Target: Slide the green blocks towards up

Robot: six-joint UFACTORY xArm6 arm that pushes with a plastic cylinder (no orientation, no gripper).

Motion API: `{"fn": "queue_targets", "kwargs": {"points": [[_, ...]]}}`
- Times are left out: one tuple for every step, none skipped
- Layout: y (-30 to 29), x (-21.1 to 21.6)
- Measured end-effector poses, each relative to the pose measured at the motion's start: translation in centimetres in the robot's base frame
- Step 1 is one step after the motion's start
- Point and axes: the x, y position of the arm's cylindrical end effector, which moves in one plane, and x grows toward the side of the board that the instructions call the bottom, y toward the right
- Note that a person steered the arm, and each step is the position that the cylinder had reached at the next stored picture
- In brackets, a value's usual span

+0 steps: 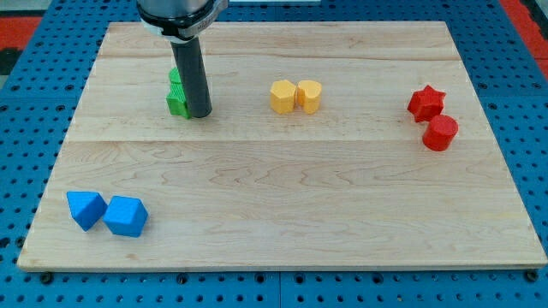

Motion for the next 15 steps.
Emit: {"fn": "queue_targets", "kwargs": {"points": [[0.0,1.8],[0.0,4.7],[-1.5,4.6],[-2.6,4.1],[-2.6,4.1],[-2.6,2.7],[-2.6,1.0],[-2.6,1.0],[-2.9,0.3],[-3.7,-1.0],[-4.3,-2.4],[-4.6,-4.1],[-4.9,-5.5],[-4.9,-6.6],[-4.9,-6.7]]}}
